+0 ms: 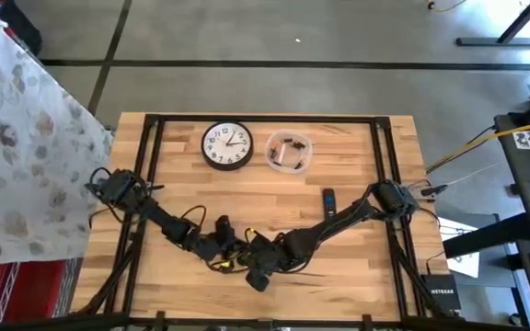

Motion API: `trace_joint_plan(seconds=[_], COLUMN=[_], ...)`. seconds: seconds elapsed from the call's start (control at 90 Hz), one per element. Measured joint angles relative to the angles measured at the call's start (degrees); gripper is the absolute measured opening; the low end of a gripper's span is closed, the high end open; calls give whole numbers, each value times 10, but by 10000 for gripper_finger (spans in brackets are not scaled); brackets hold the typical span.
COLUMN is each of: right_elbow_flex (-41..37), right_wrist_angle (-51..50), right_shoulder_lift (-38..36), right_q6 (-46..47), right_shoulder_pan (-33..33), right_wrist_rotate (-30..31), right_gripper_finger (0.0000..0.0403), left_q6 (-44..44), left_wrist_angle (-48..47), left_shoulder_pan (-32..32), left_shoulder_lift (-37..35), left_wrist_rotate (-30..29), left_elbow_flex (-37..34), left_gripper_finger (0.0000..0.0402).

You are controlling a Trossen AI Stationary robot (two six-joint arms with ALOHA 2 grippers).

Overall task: Insert battery
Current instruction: Insert the silver battery into the computer mouse

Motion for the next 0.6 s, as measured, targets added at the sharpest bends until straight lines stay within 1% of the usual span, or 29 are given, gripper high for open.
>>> trace_joint_plan(seconds=[0.156,0.244,0.4,0.6], right_elbow_flex=[0,0,1,0], right_wrist_angle=[-3,-8,-14,-22], right_shoulder_lift=[1,1,1,1], right_q6=[-4,-5,-7,-7], right_shoulder_pan=[0,-1,-2,-2], right_wrist_rotate=[-8,-12,-12,-7], right_gripper_finger=[5,5,5,5], left_q6=[88,140,175,192], left_wrist_angle=[-23,-58,-139,-219], left_shoulder_pan=[-7,-10,-10,-10], left_shoulder_lift=[-27,-52,-98,-142], left_wrist_rotate=[-5,-2,12,43], left_elbow_flex=[-1,-1,-1,-1], left_gripper_finger=[2,16,72,162])
